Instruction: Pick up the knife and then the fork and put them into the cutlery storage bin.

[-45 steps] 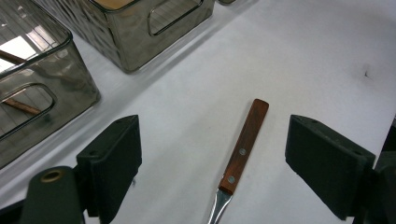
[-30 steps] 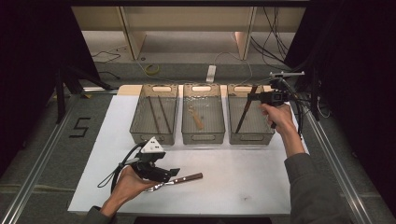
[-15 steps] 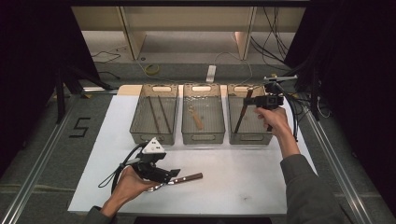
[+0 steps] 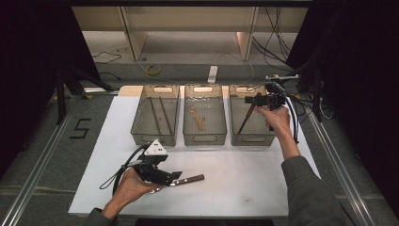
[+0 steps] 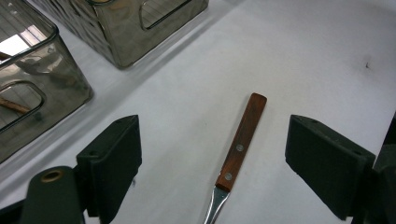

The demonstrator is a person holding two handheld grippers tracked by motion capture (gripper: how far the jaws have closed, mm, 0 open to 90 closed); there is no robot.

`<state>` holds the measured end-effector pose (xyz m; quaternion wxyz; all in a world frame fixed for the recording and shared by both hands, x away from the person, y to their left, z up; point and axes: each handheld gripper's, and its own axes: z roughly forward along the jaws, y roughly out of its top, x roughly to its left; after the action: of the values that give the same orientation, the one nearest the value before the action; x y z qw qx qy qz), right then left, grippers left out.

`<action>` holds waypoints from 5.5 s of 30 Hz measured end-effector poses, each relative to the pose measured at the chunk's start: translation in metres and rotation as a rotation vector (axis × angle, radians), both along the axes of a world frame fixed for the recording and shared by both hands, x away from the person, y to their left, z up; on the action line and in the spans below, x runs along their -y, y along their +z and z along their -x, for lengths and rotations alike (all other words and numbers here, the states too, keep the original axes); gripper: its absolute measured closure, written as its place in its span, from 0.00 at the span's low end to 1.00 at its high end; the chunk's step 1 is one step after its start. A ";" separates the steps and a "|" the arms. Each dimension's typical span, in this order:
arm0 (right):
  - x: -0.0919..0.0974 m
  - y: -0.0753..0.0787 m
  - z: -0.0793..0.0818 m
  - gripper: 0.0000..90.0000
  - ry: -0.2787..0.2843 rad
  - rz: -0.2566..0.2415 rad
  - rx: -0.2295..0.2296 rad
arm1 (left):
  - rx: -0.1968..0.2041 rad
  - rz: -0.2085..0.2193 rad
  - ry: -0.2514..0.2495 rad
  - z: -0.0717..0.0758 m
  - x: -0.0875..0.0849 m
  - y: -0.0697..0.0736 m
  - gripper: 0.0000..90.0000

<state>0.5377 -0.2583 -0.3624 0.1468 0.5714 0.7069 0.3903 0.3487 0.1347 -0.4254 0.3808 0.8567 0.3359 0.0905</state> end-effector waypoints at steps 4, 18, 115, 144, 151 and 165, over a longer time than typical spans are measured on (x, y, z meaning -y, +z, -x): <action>0.003 0.001 0.000 0.30 -0.017 0.031 0.017 | -0.002 -0.001 0.001 0.000 0.000 0.000 0.20; 0.001 0.011 0.024 0.27 0.056 -0.030 0.079 | -0.019 -0.015 0.005 -0.002 0.000 -0.002 0.20; -0.022 -0.059 0.219 0.26 0.447 -0.122 0.176 | -0.249 -0.515 -0.274 -0.026 0.069 -0.034 0.79; -0.026 -0.059 0.219 0.28 0.447 -0.123 0.171 | -0.131 -0.308 -0.193 -0.027 0.056 -0.006 0.85; -0.031 -0.060 0.217 0.28 0.460 -0.135 0.164 | -0.097 -0.272 -0.166 -0.025 0.053 -0.001 0.85; -0.082 -0.063 0.197 0.34 0.467 -0.174 0.132 | -0.067 -0.234 -0.129 -0.023 0.048 0.002 0.85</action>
<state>0.3407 -0.1764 -0.4251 0.0488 0.3761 0.7724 0.5094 0.3719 0.0864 -0.4234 0.2718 0.9176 0.2800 0.0759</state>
